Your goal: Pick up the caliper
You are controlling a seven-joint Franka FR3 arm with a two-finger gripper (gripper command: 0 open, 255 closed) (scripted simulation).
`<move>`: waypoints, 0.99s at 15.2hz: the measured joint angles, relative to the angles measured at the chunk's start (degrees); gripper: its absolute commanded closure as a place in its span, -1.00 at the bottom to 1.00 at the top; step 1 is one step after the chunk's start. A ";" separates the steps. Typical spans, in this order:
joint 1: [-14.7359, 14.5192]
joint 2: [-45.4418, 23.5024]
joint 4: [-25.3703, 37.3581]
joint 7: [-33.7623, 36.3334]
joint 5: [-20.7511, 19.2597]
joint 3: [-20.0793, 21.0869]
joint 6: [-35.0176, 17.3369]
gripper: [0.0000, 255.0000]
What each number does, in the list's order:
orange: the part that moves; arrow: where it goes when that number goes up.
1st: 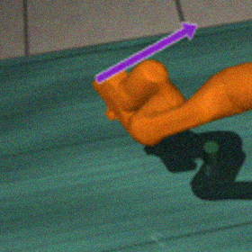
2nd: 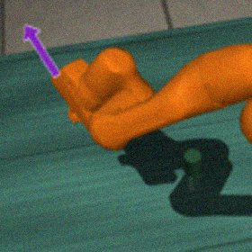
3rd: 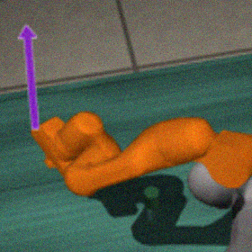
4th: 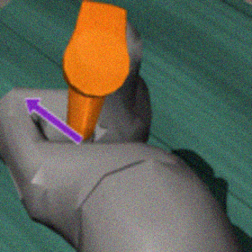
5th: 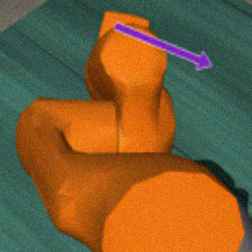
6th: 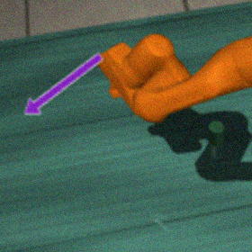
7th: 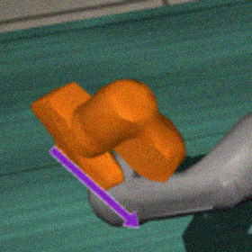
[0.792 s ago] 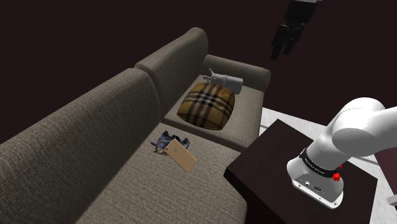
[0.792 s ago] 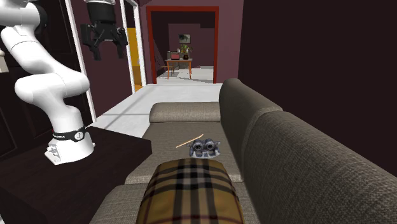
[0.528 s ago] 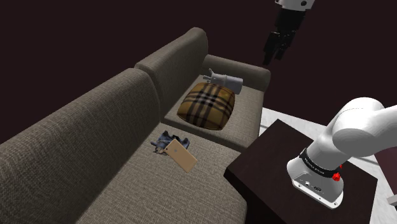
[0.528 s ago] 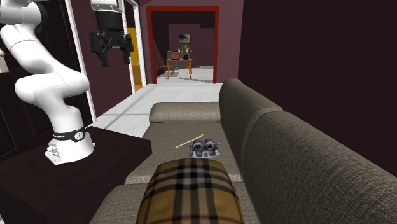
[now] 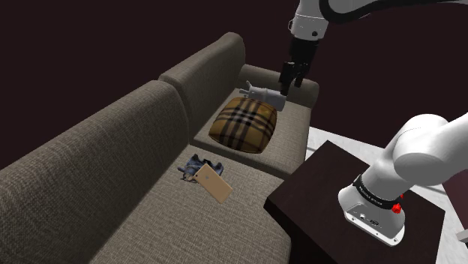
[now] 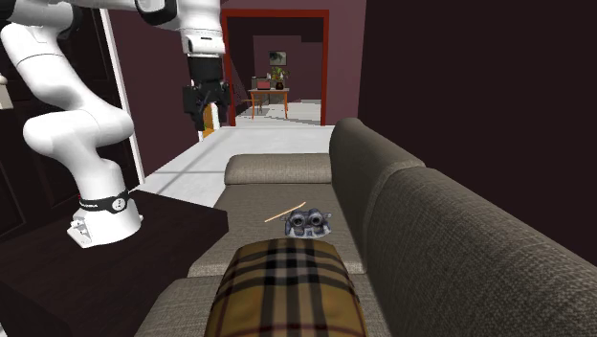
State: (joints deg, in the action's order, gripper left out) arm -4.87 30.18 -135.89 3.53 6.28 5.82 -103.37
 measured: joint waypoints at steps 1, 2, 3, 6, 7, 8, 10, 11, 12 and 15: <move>-0.29 -2.03 0.43 -0.07 0.20 0.43 -1.52 -1.00; -0.70 -3.25 -0.19 -0.06 0.53 0.94 -3.22 -1.00; -1.02 -4.91 -0.33 -0.16 0.73 1.38 -4.93 -1.00; -1.96 -10.28 0.96 -0.24 1.20 2.72 -8.71 -1.00; -2.29 -12.17 1.05 -0.23 1.32 3.21 -10.35 -1.00; -2.66 -13.88 0.90 -0.21 1.47 3.72 -12.09 -1.00; -3.11 -18.12 2.19 -0.42 1.38 4.46 -14.84 -1.00; -3.33 -20.38 3.55 -0.39 1.23 4.83 -15.63 -1.00; -3.71 -22.16 3.91 -0.25 1.23 5.31 -16.93 -1.00; -4.68 -28.28 6.26 0.15 0.71 6.58 -20.36 -1.00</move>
State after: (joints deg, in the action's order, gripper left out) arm -9.56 1.90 -129.63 3.69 6.98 12.40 -123.73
